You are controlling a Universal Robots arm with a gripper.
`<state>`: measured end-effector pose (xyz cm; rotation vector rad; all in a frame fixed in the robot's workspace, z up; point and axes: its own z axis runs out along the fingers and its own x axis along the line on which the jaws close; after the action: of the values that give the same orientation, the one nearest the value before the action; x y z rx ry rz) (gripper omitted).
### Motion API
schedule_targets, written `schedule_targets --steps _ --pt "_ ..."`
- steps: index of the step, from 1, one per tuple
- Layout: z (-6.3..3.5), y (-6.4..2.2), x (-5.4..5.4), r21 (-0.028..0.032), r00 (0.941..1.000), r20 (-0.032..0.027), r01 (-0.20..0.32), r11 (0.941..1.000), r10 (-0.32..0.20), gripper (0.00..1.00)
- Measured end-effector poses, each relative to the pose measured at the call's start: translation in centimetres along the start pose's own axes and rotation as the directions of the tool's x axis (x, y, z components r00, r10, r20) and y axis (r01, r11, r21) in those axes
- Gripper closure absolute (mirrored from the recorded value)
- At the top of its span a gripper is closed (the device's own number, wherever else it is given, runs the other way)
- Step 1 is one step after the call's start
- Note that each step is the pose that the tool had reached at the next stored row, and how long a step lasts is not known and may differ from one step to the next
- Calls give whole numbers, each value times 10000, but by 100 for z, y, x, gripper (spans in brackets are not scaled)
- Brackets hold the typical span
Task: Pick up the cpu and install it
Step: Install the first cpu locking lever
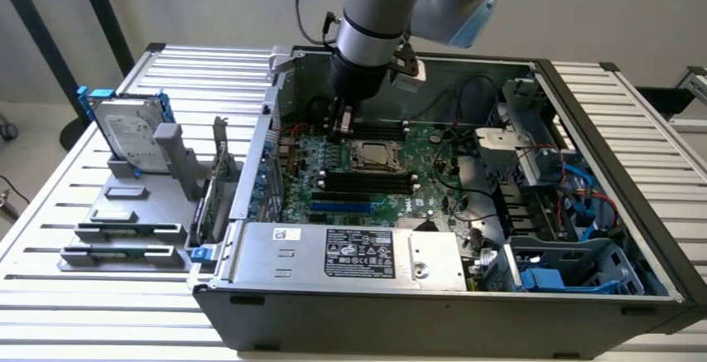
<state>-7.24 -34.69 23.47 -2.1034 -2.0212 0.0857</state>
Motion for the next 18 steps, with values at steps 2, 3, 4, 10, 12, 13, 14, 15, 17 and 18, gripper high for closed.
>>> schedule_targets --steps 2,3,4,10,12,13,14,15,17,18 --pt "0 -20 0 -6 10000 -7 -42 10000 42 89" --pt "1 -26 0 -12 10000 -13 -84 10000 84 89" --pt "1 -30 -1 -18 9999 -21 -142 9999 142 89" --pt "2 -34 -1 -97 9958 -182 -904 9959 902 89" --pt "2 -34 -1 -129 9918 -257 -1252 9920 1249 89" --pt "2 -34 -1 -144 9894 -295 -1426 9897 1421 89" --pt "2 -34 -1 -159 9866 -335 -1604 9869 1598 89" --pt "2 -34 -1 -173 9836 -373 -1773 9840 1765 89" --pt "2 -34 -1 -198 9764 -452 -2123 9770 2113 89" --pt "2 -34 -1 -210 9721 -493 -2304 9729 2292 89"
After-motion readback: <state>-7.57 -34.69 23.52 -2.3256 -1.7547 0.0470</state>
